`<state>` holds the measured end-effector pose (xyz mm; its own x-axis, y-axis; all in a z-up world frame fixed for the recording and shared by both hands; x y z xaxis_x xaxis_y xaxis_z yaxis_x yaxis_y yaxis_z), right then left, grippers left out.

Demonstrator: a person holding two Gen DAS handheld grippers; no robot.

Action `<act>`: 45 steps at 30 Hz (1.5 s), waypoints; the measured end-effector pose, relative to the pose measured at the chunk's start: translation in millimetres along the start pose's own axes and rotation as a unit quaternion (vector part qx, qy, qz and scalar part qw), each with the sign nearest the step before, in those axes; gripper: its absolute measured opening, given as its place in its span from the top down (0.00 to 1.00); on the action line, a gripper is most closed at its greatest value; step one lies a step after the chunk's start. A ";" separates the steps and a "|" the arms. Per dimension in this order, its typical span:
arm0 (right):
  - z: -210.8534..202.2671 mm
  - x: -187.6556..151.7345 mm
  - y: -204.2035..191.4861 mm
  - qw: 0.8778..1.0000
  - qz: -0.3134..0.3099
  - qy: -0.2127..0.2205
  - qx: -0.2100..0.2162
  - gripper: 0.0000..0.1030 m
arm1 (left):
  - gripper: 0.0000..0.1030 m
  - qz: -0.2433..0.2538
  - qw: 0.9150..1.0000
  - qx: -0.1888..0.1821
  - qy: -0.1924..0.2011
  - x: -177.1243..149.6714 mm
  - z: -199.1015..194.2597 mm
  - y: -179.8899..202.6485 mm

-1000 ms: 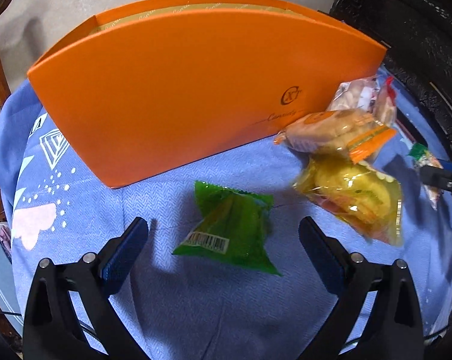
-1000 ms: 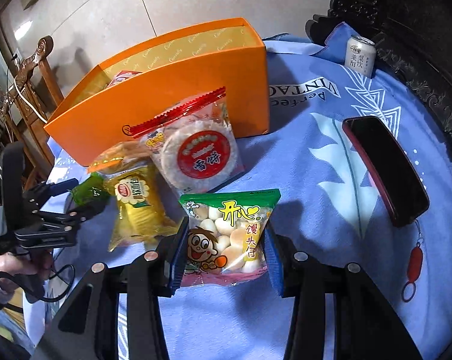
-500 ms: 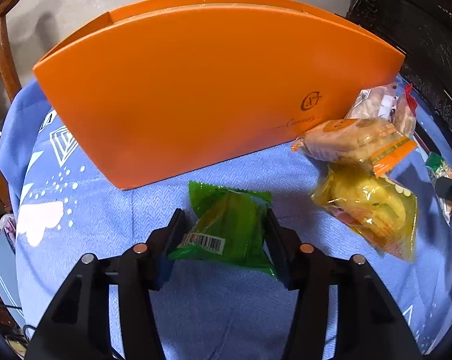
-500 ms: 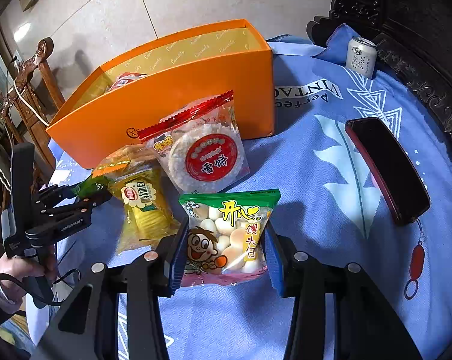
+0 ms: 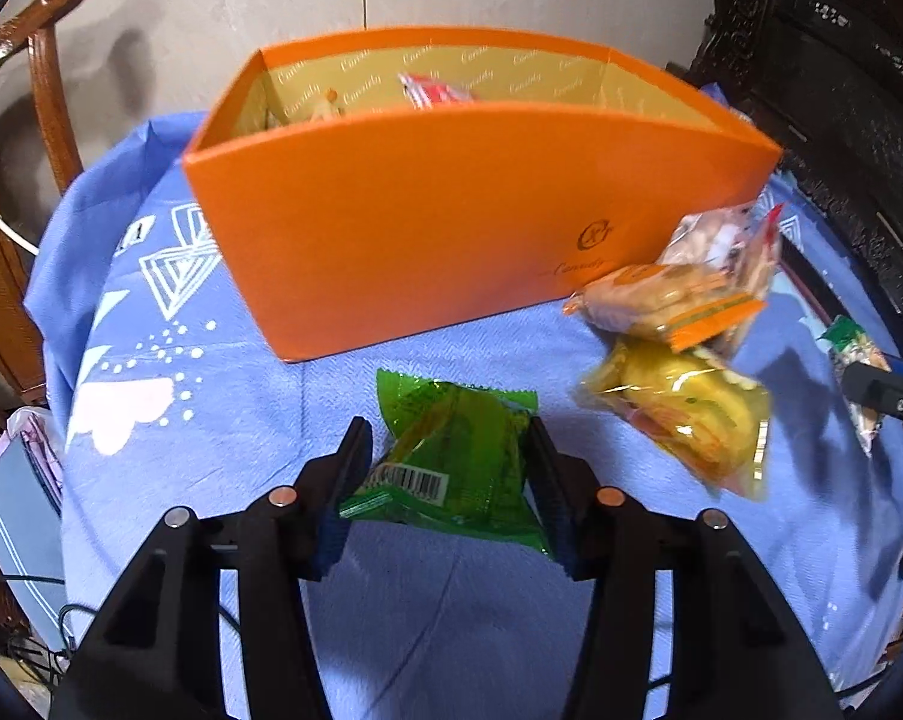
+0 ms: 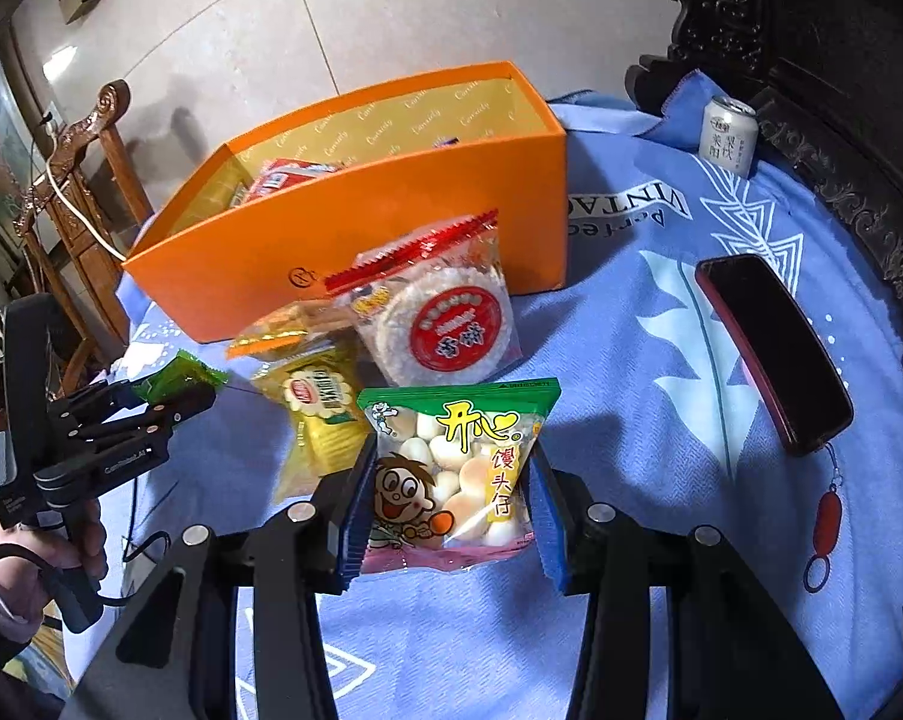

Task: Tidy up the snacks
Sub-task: 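Carry both bags over the orange box and open both tools to drop them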

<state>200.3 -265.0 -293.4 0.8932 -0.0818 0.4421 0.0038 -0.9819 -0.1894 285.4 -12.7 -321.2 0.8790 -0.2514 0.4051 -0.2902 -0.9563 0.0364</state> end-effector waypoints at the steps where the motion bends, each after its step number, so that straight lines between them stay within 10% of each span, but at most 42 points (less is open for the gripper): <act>1: -2.8 -0.6 -2.1 1.000 -0.002 0.002 0.002 0.56 | 0.51 -0.003 1.000 -0.001 0.004 -0.8 -6.0 -0.5; 16: -55.3 21.0 -30.4 0.997 -0.026 0.062 0.044 0.56 | 0.51 -0.027 0.995 -0.027 0.088 17.4 -97.3 -1.9; 34: -100.7 169.3 -70.1 0.975 -0.102 0.190 0.054 0.55 | 0.50 -0.021 0.978 -0.034 0.204 169.6 -157.3 -14.3; 38: -102.1 205.7 -78.3 0.973 -0.111 0.199 0.034 0.32 | 0.04 -0.056 0.979 0.010 0.196 211.0 -157.6 -20.5; 45: -114.7 179.9 -60.2 0.972 -0.066 0.223 0.034 0.25 | 0.04 -0.113 0.979 -0.031 0.170 176.9 -147.2 -38.7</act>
Point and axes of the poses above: each gripper's, at about its wrist camera, not at the fingertips, and z roughly the way its jaws point, y to its right, x to its top, the point moved 3 cm from there along z, roughly the way its jaws point, and after that the axes turned 11 degrees about -y, right-handed, at the moved point
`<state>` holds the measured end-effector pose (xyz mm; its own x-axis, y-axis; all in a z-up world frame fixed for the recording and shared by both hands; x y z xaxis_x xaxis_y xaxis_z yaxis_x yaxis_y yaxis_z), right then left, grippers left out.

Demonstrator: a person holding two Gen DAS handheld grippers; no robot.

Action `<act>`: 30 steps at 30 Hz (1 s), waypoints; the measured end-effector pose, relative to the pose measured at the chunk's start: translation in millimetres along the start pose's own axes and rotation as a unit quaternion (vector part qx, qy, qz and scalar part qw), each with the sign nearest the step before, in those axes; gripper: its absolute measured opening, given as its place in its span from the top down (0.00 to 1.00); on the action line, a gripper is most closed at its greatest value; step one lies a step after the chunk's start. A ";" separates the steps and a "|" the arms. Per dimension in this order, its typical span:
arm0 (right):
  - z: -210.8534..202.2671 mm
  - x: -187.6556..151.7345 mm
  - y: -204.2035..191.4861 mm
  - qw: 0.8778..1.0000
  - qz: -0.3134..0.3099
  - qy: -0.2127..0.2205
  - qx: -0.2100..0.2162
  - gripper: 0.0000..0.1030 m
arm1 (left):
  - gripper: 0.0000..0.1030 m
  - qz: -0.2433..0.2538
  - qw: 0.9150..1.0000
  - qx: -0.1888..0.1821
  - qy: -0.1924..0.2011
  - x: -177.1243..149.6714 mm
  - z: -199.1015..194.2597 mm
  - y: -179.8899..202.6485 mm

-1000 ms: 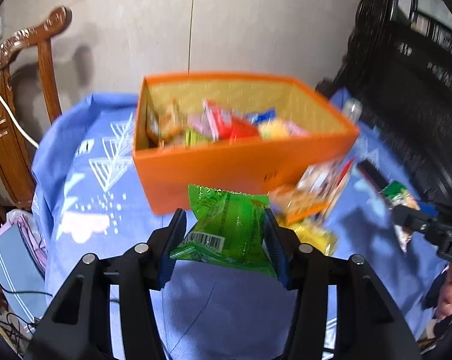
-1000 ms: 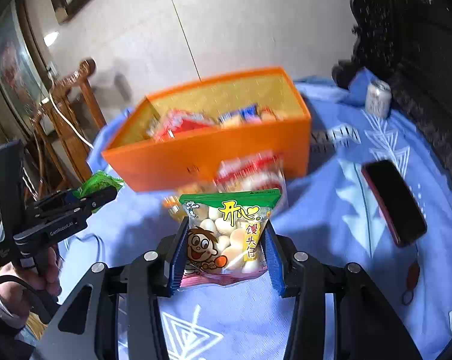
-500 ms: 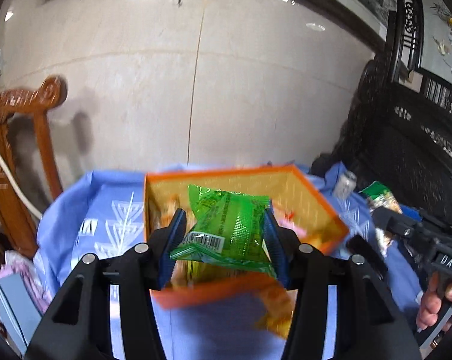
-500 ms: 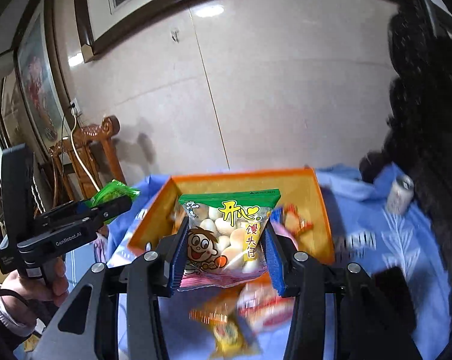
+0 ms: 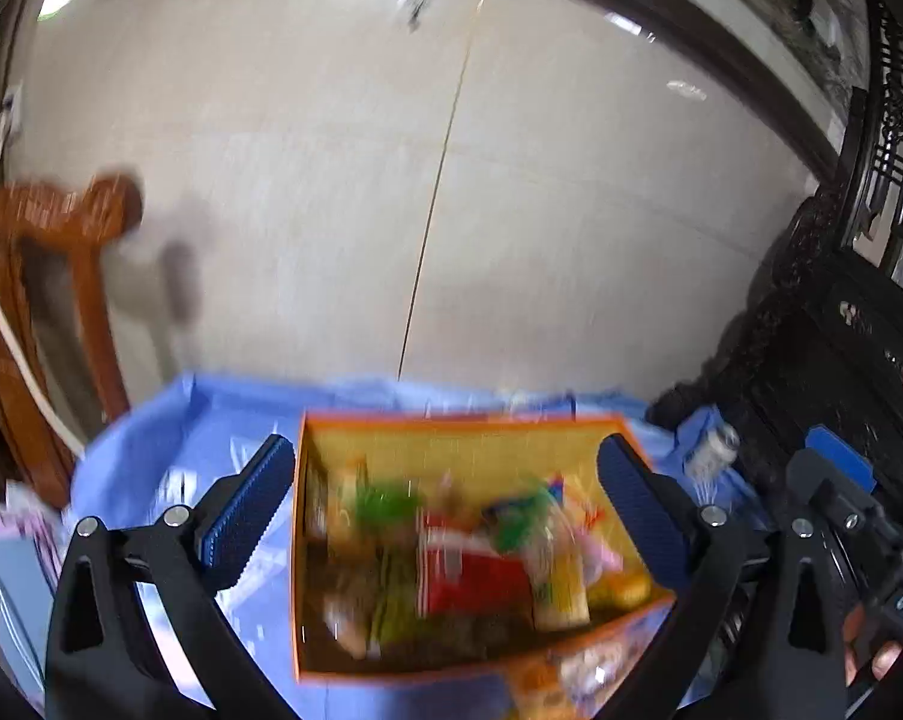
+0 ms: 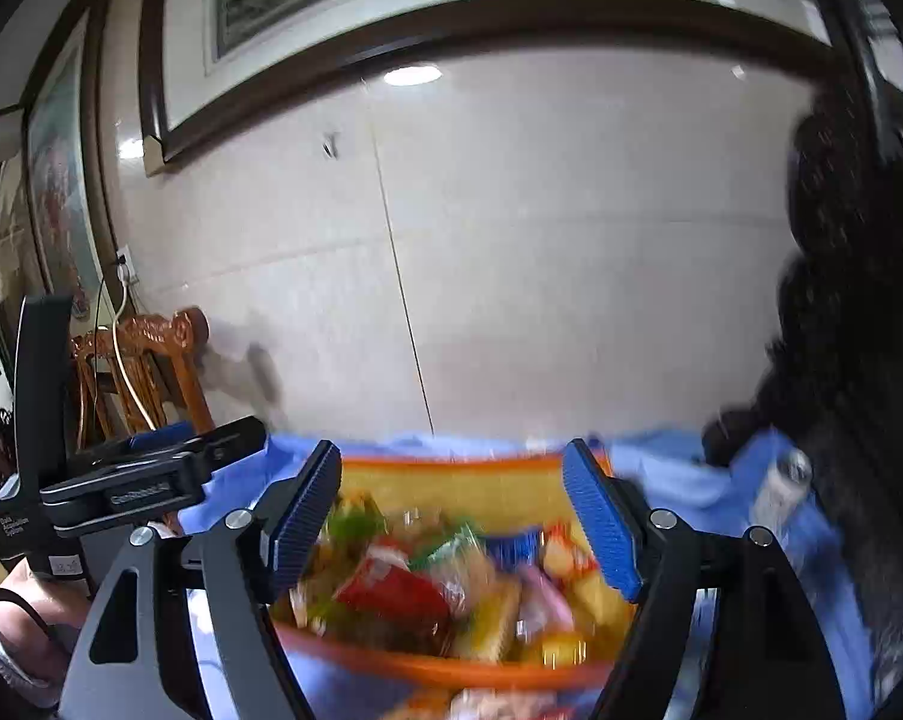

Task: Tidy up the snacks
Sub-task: 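Carry both bags over the orange box and open both tools to drop them, then grasp the red-topped rice cracker bag with the right tool while the left grasps the yellow bread packet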

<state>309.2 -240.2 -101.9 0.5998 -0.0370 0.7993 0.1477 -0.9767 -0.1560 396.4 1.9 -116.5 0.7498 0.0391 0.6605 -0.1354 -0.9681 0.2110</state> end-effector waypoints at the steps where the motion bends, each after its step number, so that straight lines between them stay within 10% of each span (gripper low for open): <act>1: 0.6 -11.5 4.1 1.000 0.007 -0.012 0.000 0.25 | 0.04 -0.004 1.000 0.003 -0.014 -14.9 3.8 -3.1; 15: 3.4 -174.0 21.6 0.989 0.021 -0.144 -0.025 0.16 | 0.04 0.025 0.990 0.000 -0.139 -180.9 4.4 -14.2; 30: 89.5 -191.7 35.9 0.979 -0.094 -0.180 -0.030 0.15 | 0.04 0.021 0.987 0.014 -0.159 -203.8 -11.9 -13.6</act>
Point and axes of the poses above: each gripper's, at about its wrist camera, not at the fingertips, and z roughly the way its jaws point, y to its right, x to its top, the point moved 3 cm from there along z, roughly the way its jaws point, and after that the axes turned 11 degrees about -y, right-handed, at the moved point
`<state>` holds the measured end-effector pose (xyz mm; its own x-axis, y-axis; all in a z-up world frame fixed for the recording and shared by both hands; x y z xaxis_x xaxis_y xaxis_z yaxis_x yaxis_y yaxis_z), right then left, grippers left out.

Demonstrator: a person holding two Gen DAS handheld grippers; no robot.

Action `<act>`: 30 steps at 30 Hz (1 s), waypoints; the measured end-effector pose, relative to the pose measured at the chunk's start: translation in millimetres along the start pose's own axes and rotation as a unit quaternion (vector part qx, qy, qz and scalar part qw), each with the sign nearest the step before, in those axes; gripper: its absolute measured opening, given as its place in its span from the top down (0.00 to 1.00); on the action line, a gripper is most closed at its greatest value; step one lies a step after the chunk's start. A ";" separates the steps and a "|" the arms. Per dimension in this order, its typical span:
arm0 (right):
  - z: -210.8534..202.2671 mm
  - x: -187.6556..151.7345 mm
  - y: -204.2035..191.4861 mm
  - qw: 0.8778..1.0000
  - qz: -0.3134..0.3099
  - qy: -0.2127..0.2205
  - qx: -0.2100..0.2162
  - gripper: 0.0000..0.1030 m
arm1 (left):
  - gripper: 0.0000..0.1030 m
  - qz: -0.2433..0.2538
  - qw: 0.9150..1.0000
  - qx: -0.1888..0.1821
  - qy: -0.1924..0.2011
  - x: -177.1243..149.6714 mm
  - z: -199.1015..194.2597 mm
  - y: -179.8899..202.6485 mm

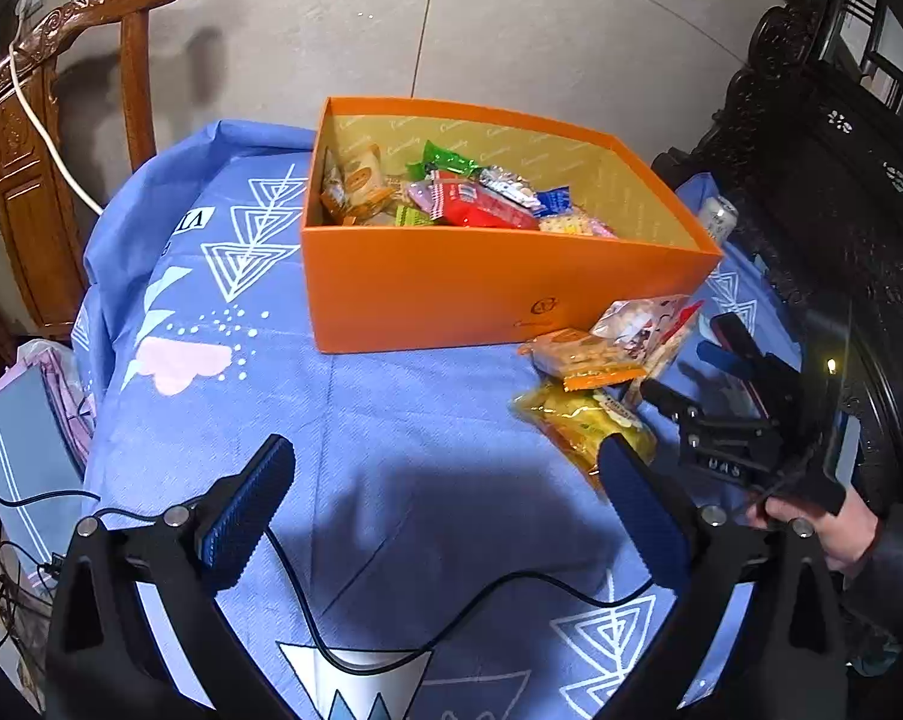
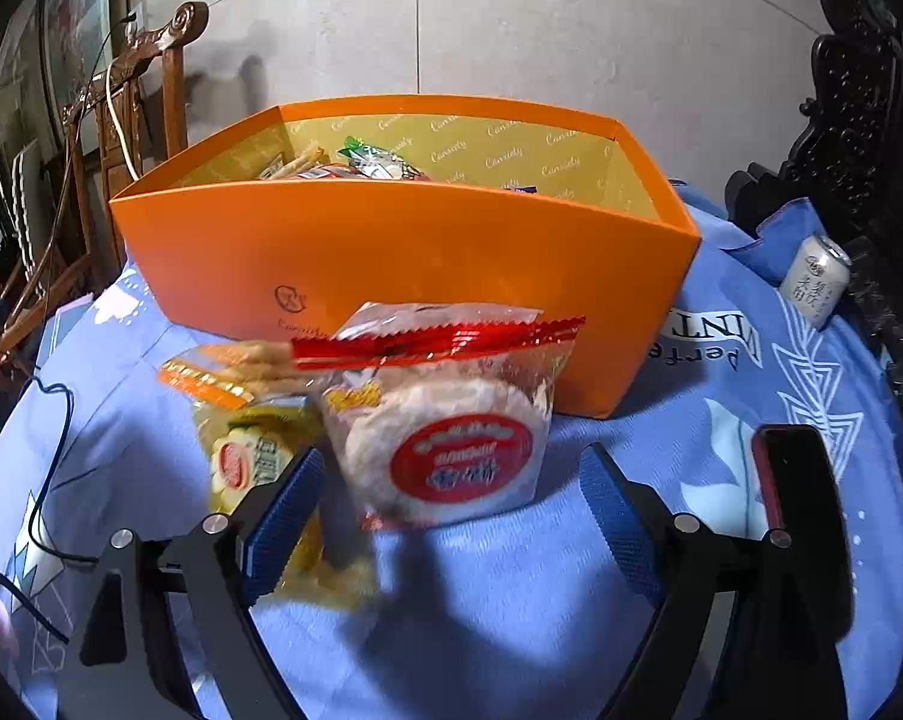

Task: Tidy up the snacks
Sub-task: 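Grasp the red-topped rice cracker bag with the right tool while the left grasps the yellow bread packet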

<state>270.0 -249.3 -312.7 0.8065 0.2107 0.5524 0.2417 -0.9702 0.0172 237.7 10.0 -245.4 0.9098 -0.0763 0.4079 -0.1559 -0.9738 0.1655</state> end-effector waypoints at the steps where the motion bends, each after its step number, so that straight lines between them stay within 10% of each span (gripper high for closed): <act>1: 2.6 1.4 0.9 1.000 0.000 0.000 0.003 0.15 | 0.04 -0.002 1.000 0.002 -0.002 -0.6 0.8 -0.6; 21: 10.5 9.0 -5.4 1.000 -0.023 -0.004 0.014 0.31 | 0.04 0.007 0.999 0.007 -0.032 -5.1 14.7 7.3; 30: -34.8 -25.8 21.8 0.994 0.103 -0.009 0.034 0.31 | 0.04 0.015 0.998 -0.036 -0.047 6.9 39.1 35.4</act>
Point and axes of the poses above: each gripper's, at about its wrist camera, not at the fingertips, and z roughly the way its jaws point, y to its right, x to its top, the point moved 3 cm from there along z, roughly the way its jaws point, and after that the axes turned 11 degrees about -y, right-handed, at the moved point
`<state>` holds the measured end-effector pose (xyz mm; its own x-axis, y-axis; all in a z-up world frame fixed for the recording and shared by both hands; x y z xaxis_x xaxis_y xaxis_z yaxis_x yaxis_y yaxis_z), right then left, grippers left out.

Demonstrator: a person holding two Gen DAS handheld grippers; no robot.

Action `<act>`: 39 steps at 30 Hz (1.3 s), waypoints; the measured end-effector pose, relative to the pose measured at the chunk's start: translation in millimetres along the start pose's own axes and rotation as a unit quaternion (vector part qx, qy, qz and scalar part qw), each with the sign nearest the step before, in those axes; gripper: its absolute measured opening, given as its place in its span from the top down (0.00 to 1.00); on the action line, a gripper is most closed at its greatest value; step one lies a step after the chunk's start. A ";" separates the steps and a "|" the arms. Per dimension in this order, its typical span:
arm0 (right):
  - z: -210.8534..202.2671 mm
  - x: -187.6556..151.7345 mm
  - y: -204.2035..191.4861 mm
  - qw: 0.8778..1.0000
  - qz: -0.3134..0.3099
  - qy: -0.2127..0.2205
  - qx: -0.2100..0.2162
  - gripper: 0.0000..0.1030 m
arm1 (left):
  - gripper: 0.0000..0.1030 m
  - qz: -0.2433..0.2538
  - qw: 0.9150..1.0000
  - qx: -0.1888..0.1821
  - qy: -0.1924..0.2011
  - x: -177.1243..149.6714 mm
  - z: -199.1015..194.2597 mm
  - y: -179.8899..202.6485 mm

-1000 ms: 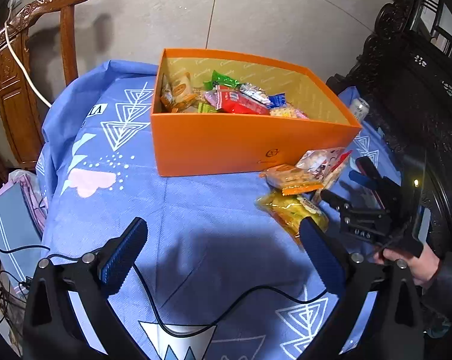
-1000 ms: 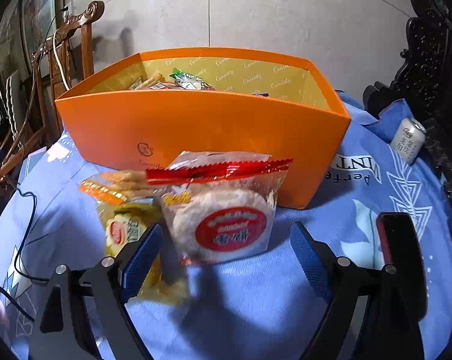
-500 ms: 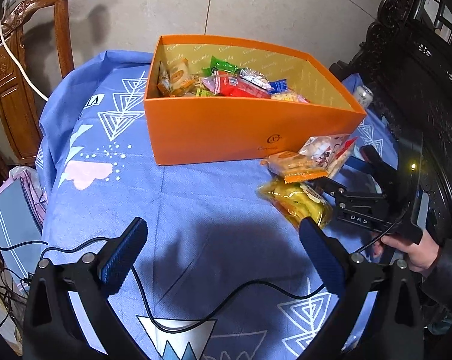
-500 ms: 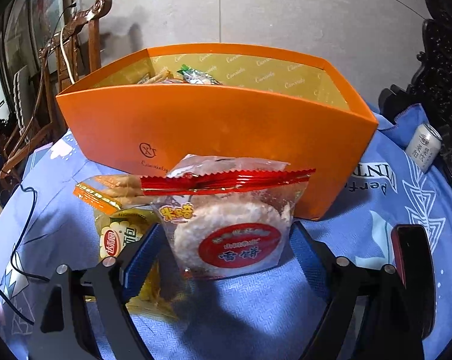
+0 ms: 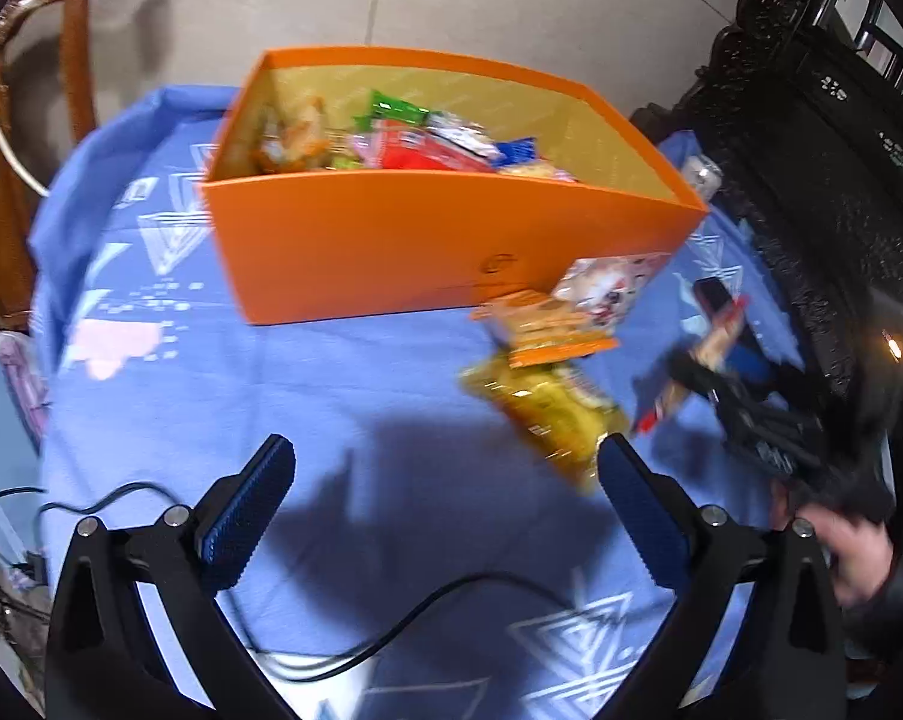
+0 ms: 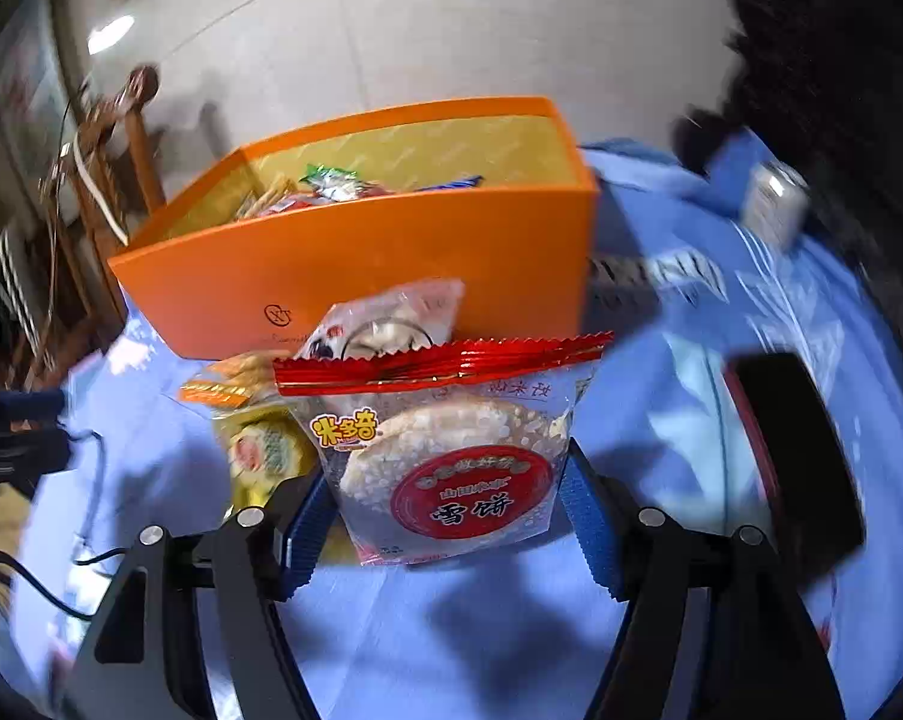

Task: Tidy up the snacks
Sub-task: 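Grasp the red-topped rice cracker bag with the right tool while the left grasps the yellow bread packet, then lift both packets over the orange box and open both tools inside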

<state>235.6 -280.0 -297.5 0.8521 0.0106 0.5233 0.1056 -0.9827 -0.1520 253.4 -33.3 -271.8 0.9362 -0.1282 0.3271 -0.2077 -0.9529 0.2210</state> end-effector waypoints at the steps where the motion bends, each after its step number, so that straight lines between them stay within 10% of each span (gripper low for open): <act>1: -6.3 -6.0 1.5 1.000 0.011 0.000 0.002 0.31 | 0.04 0.000 1.000 -0.005 -0.002 2.9 4.2 4.0; 9: -46.0 -58.0 5.5 0.998 0.057 -0.007 -0.005 0.31 | 0.04 -0.048 0.997 -0.044 -0.045 25.5 55.0 36.7; 19: -49.3 -66.8 18.5 0.996 0.087 -0.012 -0.002 0.31 | 0.05 -0.121 0.989 0.012 -0.079 26.5 109.5 55.3; 27: -46.8 -65.5 18.0 0.997 0.079 -0.018 0.001 0.31 | 0.43 -0.099 0.992 0.041 -0.070 23.9 117.0 62.5; 39: -42.1 -62.6 9.8 0.997 0.076 -0.023 0.013 0.31 | 0.55 -0.028 0.995 0.068 -0.063 8.5 113.8 64.6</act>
<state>161.8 -298.1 -296.4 0.8822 -0.1282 0.4532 -0.0136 -0.9688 -0.2475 280.2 -127.2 -359.3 0.9752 -0.0989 0.1978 -0.1216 -0.9869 0.1061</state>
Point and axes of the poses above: each gripper's, at about its wrist camera, not at the fingertips, and z roughly the way its jaws point, y to its right, x to its top, the point moved 3 cm from there along z, roughly the way its jaws point, and after that the axes turned 11 degrees about -y, right-handed, at the moved point
